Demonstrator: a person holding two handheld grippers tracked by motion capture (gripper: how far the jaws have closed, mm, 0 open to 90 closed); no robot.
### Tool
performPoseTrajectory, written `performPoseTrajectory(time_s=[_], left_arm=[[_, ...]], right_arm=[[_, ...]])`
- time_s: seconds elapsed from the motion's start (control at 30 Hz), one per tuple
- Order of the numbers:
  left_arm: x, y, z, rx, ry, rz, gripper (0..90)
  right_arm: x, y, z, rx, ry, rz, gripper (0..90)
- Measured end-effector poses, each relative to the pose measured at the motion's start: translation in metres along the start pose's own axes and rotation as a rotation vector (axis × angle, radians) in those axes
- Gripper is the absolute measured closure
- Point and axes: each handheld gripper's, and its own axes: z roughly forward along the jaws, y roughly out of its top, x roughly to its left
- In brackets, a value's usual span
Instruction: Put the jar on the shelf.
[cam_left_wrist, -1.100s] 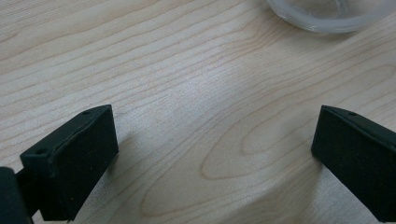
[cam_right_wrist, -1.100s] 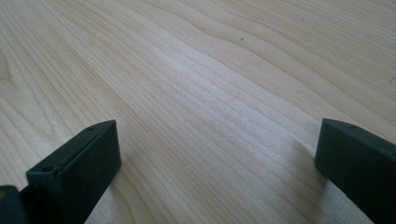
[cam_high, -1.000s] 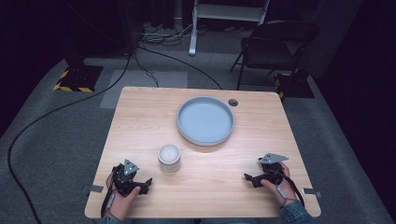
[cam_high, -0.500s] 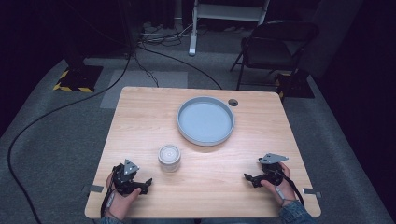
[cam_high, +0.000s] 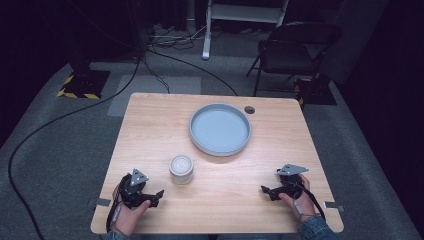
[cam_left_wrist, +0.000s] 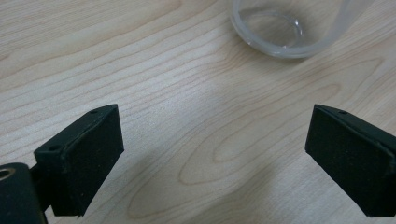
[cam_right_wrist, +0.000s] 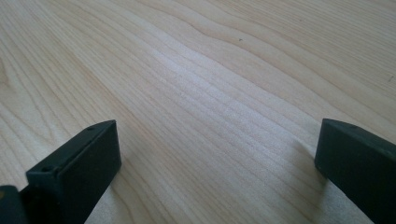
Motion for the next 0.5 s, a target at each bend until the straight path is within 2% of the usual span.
performPoseTrajectory(time_s=[0.13,0.5], left_arm=[[0.0,0.004,-0.006,-0.006,-0.009,-0.005,4.3],[-0.004,0.024,-0.021,-0.027,-0.009,0.023,4.7]], right_arm=[[0.0,0.0,0.0,0.0,0.0,0.0,0.1],[0.001,0.0,0.0,0.0,-0.006,0.006,0.1]])
